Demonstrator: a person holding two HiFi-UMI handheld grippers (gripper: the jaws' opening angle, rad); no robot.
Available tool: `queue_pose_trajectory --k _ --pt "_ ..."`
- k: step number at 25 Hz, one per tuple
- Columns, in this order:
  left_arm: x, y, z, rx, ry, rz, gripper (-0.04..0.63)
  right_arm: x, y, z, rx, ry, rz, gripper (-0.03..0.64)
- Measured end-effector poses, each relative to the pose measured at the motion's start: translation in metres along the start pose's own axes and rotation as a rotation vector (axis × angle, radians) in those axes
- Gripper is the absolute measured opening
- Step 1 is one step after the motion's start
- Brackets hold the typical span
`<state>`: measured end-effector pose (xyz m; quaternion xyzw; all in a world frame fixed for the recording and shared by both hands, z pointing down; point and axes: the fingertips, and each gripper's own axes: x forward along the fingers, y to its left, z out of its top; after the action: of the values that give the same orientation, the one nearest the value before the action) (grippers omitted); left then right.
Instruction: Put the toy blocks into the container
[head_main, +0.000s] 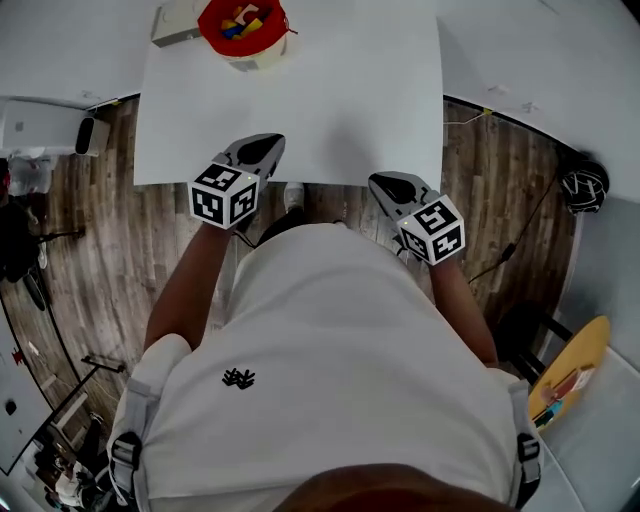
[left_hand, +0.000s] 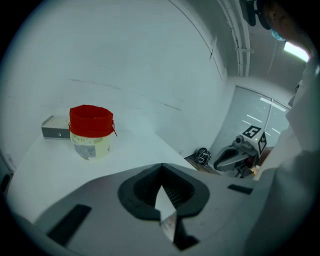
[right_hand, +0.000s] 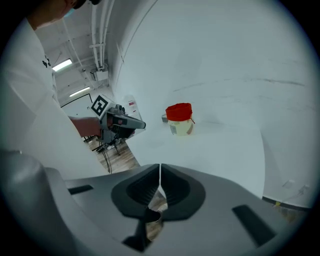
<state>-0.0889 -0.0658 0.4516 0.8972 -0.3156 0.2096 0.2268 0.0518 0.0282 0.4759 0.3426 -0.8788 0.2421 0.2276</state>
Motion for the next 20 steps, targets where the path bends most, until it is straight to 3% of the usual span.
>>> queue_pose_trajectory --k 3,7,14,20 --pt "-0.011 -0.04 -0.026 -0.014 0.01 0.001 0.006 -0.014 0.011 -0.008 -0.026 -0.019 0.038 0.011" --pt "-0.021 -0.08 -0.042 0.043 -0.002 0.032 0.006 -0.028 0.021 -0.017 -0.058 -0.052 0.076 0.011" --pt "-0.038 -0.116 -0.073 0.001 -0.016 0.071 0.006 -0.046 0.047 -0.037 -0.079 -0.084 0.123 0.009" --pt "-0.044 -0.152 -0.089 0.032 -0.013 0.08 0.006 -0.075 0.067 -0.056 -0.099 -0.108 0.14 0.008"
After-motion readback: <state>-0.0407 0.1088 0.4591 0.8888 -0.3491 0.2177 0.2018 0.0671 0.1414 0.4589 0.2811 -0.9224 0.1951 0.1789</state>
